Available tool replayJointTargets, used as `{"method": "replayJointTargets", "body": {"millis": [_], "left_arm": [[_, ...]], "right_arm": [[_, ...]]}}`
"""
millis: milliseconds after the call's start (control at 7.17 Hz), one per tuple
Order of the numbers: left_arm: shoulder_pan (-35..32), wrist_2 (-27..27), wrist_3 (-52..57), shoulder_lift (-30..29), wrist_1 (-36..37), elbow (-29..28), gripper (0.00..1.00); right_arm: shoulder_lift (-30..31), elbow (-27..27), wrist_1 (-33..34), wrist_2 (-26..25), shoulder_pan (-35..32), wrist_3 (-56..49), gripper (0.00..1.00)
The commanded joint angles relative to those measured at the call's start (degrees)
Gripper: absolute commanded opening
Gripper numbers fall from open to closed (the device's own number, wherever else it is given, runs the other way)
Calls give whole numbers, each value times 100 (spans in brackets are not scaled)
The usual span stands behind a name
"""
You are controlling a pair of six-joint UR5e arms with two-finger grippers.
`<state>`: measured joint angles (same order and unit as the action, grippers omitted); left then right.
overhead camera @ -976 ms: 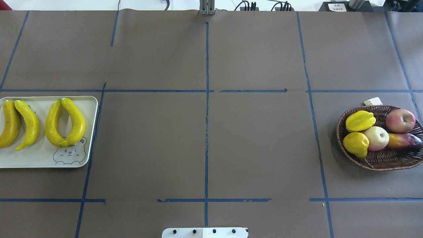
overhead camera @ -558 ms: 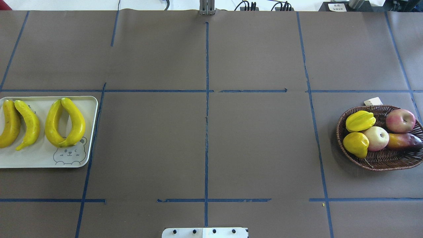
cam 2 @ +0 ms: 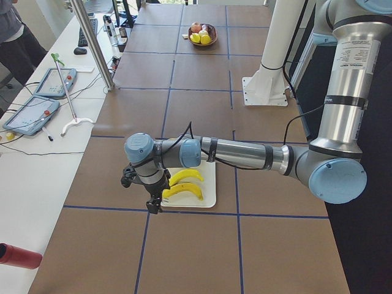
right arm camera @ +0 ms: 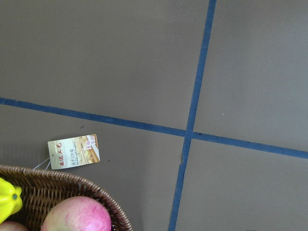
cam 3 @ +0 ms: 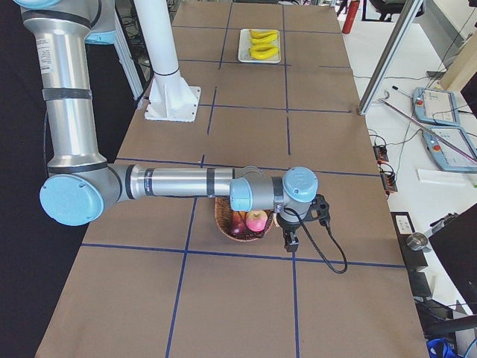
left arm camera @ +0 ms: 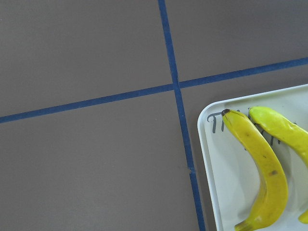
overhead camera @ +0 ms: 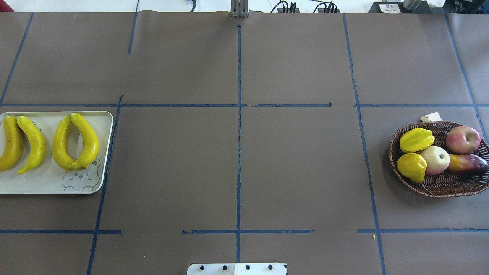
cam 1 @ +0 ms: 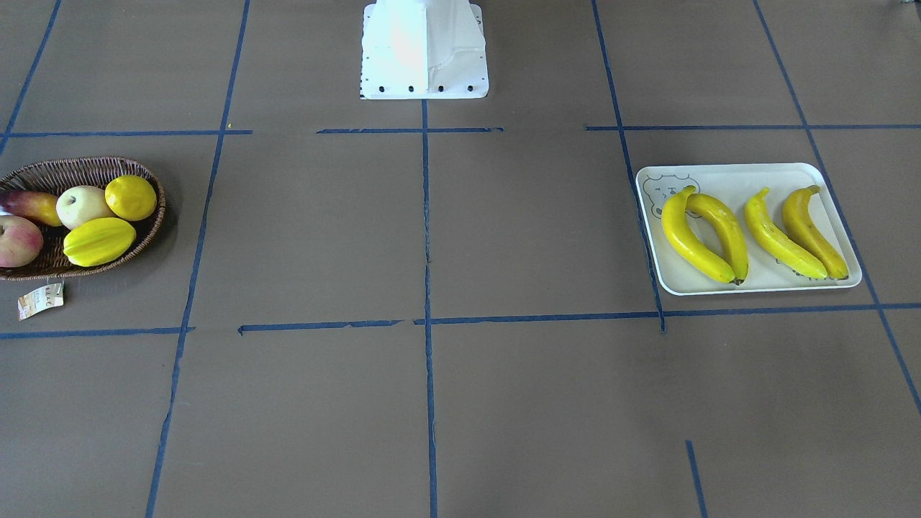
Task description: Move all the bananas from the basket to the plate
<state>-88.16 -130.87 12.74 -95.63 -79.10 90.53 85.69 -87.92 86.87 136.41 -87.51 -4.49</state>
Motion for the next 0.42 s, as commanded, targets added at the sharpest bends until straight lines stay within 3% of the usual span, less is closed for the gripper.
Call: {"method": "replayJointTargets", "body": {"millis": [0,279], "left_arm": [[0,0,-8,0,0,-9,100],[0,0,-17,0,0,-26,100]], "right_arm": [[1,3,5,0,-3,0,100],[9,3,-3,0,-3,0,100]]}}
